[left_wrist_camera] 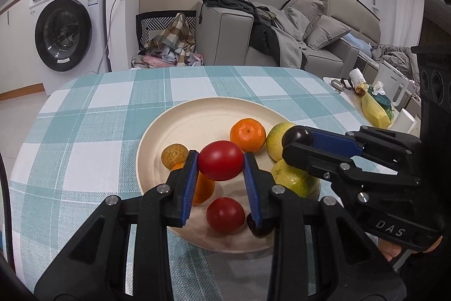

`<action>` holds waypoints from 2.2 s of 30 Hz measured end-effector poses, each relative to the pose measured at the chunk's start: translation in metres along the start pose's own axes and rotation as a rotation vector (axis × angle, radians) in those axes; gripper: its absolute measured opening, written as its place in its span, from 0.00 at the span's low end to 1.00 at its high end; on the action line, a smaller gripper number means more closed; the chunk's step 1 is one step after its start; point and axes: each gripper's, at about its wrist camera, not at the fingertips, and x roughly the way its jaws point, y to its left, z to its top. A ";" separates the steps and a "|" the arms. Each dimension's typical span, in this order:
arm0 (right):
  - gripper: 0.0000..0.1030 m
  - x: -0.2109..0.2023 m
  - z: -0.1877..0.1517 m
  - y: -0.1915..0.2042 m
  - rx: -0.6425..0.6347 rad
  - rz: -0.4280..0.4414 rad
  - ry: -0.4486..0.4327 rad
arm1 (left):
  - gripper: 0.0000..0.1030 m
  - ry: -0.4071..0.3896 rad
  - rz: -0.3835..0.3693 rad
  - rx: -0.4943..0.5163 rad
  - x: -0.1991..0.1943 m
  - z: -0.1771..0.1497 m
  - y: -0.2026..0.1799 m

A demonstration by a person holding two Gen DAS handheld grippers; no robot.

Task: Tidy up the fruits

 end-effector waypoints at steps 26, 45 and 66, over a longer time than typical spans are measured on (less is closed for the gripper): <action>0.97 -0.038 -0.023 -0.018 0.072 -0.076 -0.091 | 1.00 -0.080 0.044 -0.011 -0.040 -0.012 -0.002; 1.00 -0.073 -0.043 0.008 0.005 -0.017 -0.175 | 0.99 -0.167 0.076 -0.055 -0.097 -0.053 0.000; 1.00 -0.077 -0.050 0.014 -0.013 -0.023 -0.209 | 0.99 -0.194 0.088 -0.005 -0.100 -0.056 -0.011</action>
